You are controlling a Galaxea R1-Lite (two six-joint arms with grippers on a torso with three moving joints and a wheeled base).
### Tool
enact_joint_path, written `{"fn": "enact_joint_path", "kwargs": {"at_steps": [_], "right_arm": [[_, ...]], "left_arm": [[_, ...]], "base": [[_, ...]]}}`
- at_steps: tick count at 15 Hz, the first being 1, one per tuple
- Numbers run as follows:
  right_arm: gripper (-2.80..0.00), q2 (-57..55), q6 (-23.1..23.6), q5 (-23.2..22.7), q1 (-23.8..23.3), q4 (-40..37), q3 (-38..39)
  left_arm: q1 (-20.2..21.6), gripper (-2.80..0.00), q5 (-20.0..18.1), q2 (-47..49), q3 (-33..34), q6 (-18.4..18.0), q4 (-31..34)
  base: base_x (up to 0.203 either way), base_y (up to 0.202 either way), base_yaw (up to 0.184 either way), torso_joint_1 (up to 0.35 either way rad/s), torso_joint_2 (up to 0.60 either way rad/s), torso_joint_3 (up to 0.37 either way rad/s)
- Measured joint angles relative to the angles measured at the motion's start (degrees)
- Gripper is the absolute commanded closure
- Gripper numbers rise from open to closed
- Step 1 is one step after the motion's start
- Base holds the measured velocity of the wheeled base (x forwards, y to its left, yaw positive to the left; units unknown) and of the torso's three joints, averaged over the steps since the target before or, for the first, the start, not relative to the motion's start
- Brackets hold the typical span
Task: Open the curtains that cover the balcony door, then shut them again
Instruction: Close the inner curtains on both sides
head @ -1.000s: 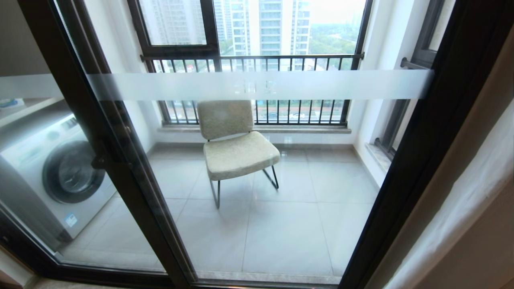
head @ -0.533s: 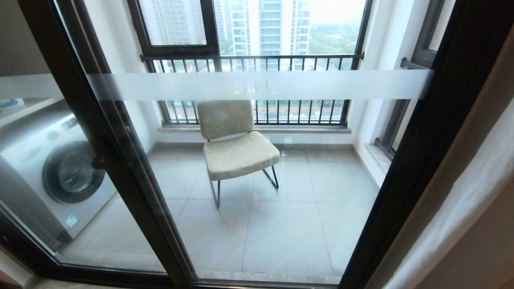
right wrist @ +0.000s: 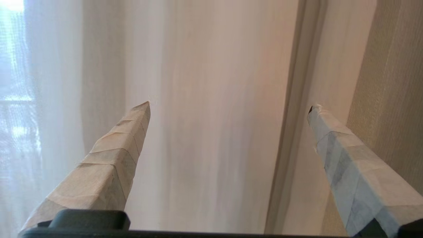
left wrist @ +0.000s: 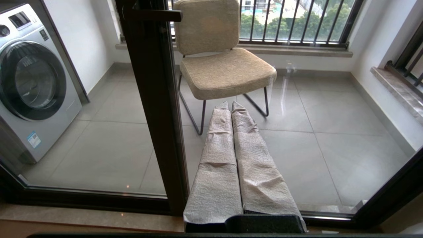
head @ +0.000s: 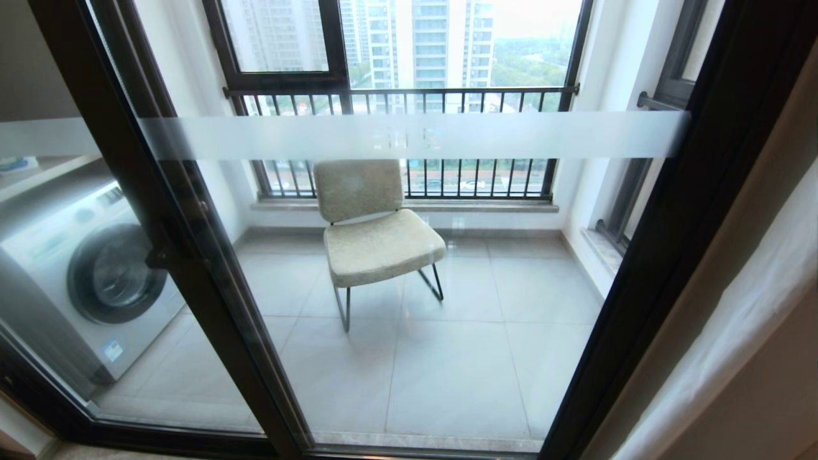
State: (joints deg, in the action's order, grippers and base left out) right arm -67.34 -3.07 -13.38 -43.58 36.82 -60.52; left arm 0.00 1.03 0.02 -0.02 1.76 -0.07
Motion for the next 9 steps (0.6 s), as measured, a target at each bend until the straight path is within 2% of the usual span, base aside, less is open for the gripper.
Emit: {"fn": "enact_joint_path", "kwargs": {"at_steps": [3,9], "right_arm": [[-2.80,-1.4,0.0,0.0,0.5,0.0,-2.1],[-2.80,-10.0,-0.7,-0.1,0.6,-0.1,-11.6]], "left_arm": [[0.0,0.00,0.0,0.0,0.0,0.0,0.0],[0.0,0.00,0.0,0.0,0.0,0.0,0.0]], "base": [[0.000,0.000,0.000,0.000,0.00,0.000],[0.000,0.000,0.000,0.000,0.00,0.000]]}}
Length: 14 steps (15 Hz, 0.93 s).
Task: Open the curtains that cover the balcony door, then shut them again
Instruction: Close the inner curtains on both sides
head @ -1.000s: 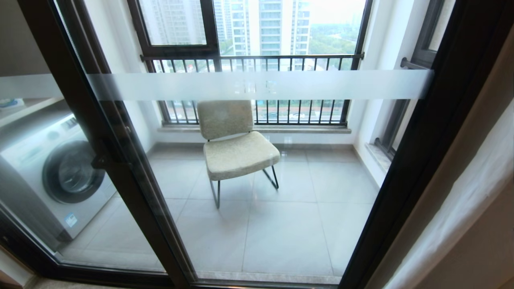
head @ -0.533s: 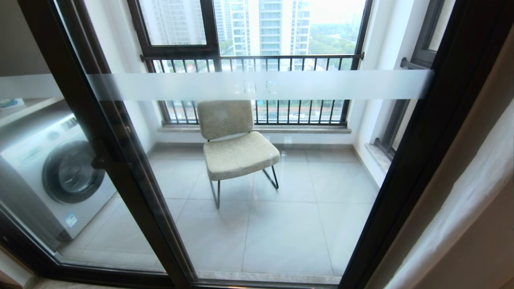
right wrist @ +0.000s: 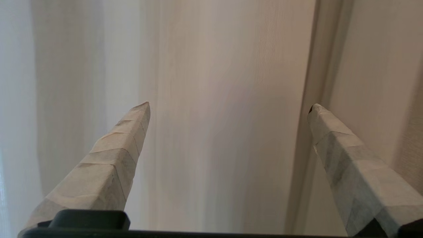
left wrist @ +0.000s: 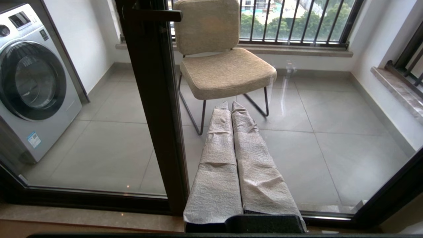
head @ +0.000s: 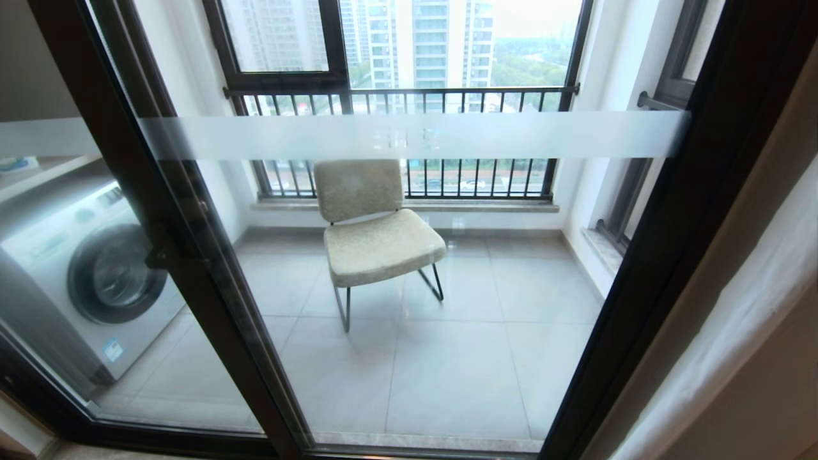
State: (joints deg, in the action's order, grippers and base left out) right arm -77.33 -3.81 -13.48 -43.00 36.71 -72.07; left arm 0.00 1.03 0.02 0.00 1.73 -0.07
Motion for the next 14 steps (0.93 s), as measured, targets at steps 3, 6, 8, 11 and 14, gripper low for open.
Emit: {"fn": "enact_joint_path", "kwargs": {"at_steps": [3,6,8,11,14], "right_arm": [[-2.80,-3.4,-3.8,0.0,0.8,-0.6,-3.0],[-2.80,-5.4,-4.1,-2.2,1.5,-0.8,-3.2],[-2.80,-6.0,-4.6,-4.2,1.6,-0.9,-2.5],[-2.80,-6.3,-4.7,-4.8,1.8,-0.7,-0.7],[0.00,-6.3,-4.6,-4.8,1.7,-0.6,0.3]], "left_arm": [[0.0,0.00,0.0,0.0,0.0,0.0,0.0],[0.0,0.00,0.0,0.0,0.0,0.0,0.0],[0.0,0.00,0.0,0.0,0.0,0.0,0.0],[0.0,0.00,0.0,0.0,0.0,0.0,0.0],[0.0,0.00,0.0,0.0,0.0,0.0,0.0]], "base": [[0.000,0.000,0.000,0.000,0.00,0.000],[0.000,0.000,0.000,0.000,0.00,0.000],[0.000,0.000,0.000,0.000,0.00,0.000],[0.000,0.000,0.000,0.000,0.00,0.000],[0.000,0.000,0.000,0.000,0.00,0.000]]}}
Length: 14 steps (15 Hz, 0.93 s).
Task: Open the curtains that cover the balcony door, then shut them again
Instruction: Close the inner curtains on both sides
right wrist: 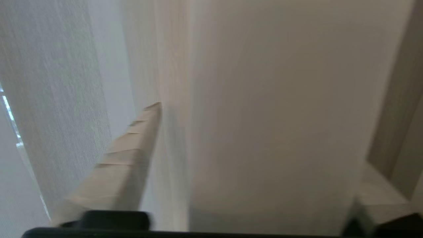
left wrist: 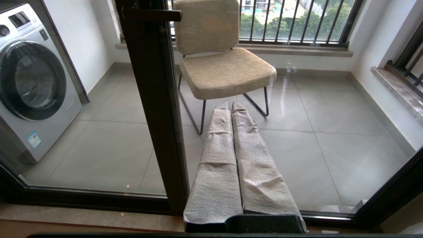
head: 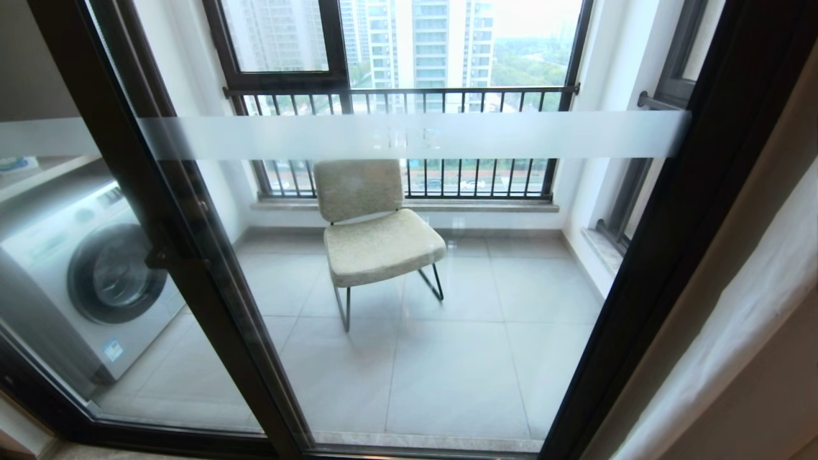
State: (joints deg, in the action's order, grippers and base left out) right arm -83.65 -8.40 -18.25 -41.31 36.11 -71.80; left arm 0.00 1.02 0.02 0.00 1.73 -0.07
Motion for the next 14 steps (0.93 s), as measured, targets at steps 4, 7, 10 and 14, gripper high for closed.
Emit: {"fn": "enact_joint_path", "kwargs": {"at_steps": [4,7,10,14], "right_arm": [[0.00,0.3,-0.1,-0.1,0.0,-0.1,0.6],[0.00,0.9,-0.1,-0.1,0.0,0.0,1.9],[0.00,1.9,-0.9,-0.2,0.1,-0.2,3.2],[0.00,3.2,-1.0,-0.2,1.1,-1.2,4.6]], "left_arm": [[0.0,0.00,0.0,0.0,0.0,0.0,0.0],[0.0,0.00,0.0,0.0,0.0,0.0,0.0],[0.0,0.00,0.0,0.0,0.0,0.0,0.0],[0.0,0.00,0.0,0.0,0.0,0.0,0.0]], "base": [[0.000,0.000,0.000,0.000,0.00,0.000],[0.000,0.000,0.000,0.000,0.00,0.000],[0.000,0.000,0.000,0.000,0.00,0.000],[0.000,0.000,0.000,0.000,0.00,0.000]]}}
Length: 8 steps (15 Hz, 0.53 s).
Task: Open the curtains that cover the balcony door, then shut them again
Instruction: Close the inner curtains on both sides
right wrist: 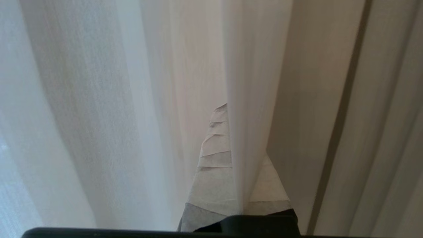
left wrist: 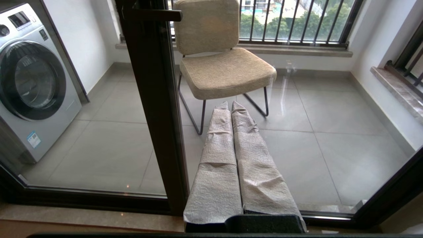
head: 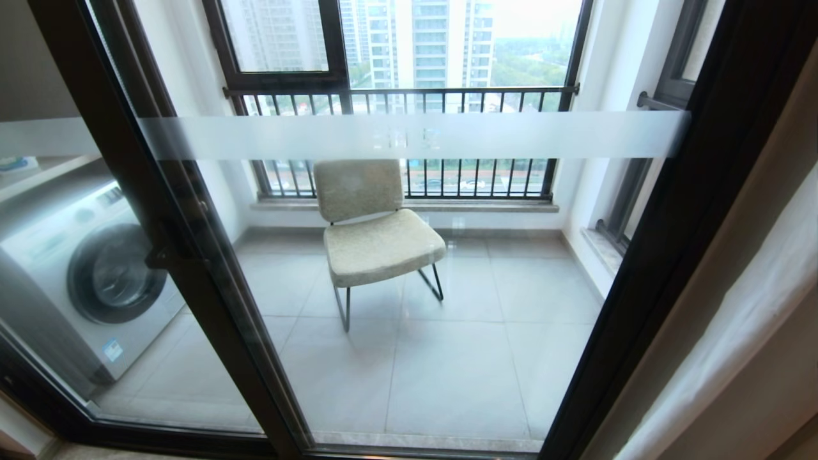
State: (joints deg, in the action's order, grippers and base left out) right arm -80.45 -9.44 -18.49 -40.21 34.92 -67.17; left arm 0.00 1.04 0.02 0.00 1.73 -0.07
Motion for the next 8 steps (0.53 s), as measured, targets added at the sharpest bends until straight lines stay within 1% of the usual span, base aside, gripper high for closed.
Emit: {"fn": "enact_joint_path", "kwargs": {"at_steps": [2,4,8], "right_arm": [[0.00,0.5,0.1,0.0,0.8,-1.9,0.1],[0.00,1.2,0.3,0.1,2.8,-3.4,0.1],[0.00,2.4,0.6,0.2,9.2,-4.0,0.3]], "left_arm": [[0.0,0.00,0.0,0.0,0.0,0.0,0.0],[0.0,0.00,0.0,0.0,0.0,0.0,0.0],[0.0,0.00,0.0,0.0,0.0,0.0,0.0]], "base": [[0.000,0.000,0.000,0.000,0.00,0.000],[0.000,0.000,0.000,0.000,0.00,0.000],[0.000,0.000,0.000,0.000,0.00,0.000]]}}
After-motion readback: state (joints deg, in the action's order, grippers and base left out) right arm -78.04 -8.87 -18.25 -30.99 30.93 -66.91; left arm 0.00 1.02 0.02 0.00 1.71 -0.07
